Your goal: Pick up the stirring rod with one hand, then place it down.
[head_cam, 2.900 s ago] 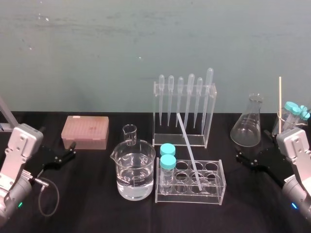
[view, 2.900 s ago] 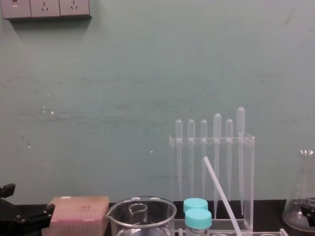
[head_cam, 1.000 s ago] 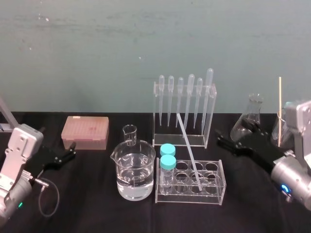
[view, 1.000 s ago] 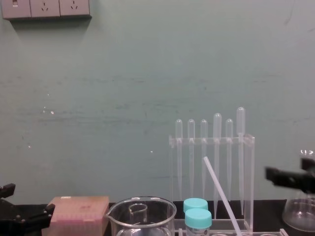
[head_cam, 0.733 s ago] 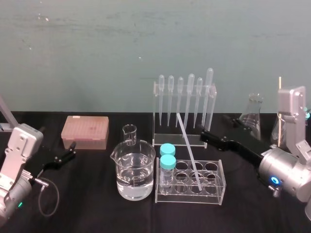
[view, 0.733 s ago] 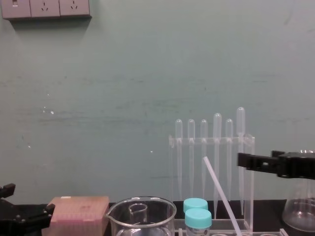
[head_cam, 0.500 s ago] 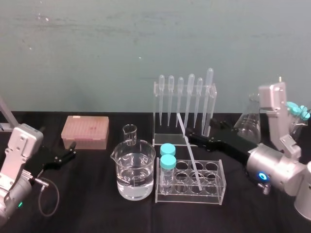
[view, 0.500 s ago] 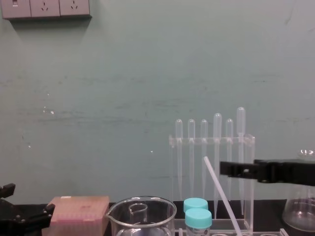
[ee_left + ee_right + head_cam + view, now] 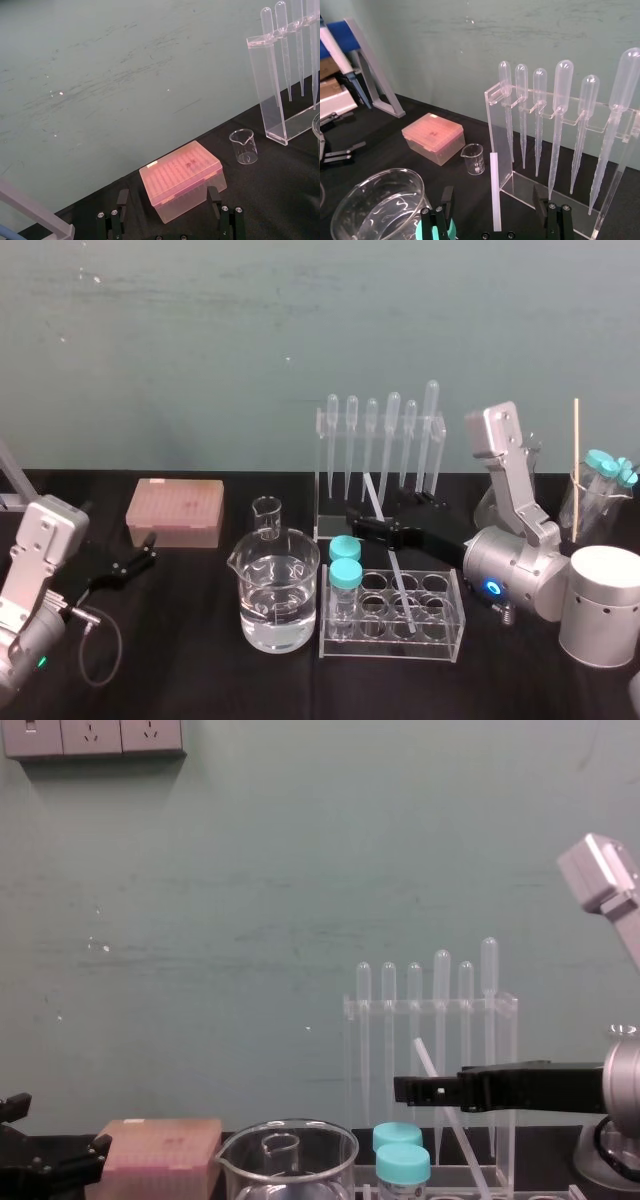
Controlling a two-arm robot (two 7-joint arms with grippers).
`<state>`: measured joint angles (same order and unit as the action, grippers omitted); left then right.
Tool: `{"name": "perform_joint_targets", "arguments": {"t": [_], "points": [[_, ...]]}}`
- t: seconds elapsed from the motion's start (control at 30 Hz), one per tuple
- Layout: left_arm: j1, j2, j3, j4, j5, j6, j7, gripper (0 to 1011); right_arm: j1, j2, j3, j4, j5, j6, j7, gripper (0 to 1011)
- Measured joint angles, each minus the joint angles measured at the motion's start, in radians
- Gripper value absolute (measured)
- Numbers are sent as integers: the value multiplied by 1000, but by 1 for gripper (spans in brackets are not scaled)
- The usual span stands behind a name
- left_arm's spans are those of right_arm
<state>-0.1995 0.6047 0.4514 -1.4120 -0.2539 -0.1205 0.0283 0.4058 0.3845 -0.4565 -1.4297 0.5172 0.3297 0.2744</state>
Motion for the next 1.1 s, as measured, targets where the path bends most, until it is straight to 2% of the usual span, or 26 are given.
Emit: {"name": "perform_joint_targets", "arguments": {"t": [0.23, 0.43, 0.77, 1.0, 1.1], "points": [[0, 0, 0, 0, 0, 0, 0, 1000, 20, -23, -7, 36, -40, 2, -2, 1003], [0, 0, 0, 0, 0, 0, 0, 1000, 28, -30, -13, 48, -74, -2, -3, 1003], [0, 0, 0, 0, 0, 0, 0, 1000, 28, -29, -12, 47, -70, -2, -3, 990], [0, 0, 0, 0, 0, 0, 0, 1000, 27, -29, -11, 46, -67, -2, -4, 838], [0, 0, 0, 0, 0, 0, 0, 1000, 27, -29, -11, 46, -66, -2, -4, 708]]}}
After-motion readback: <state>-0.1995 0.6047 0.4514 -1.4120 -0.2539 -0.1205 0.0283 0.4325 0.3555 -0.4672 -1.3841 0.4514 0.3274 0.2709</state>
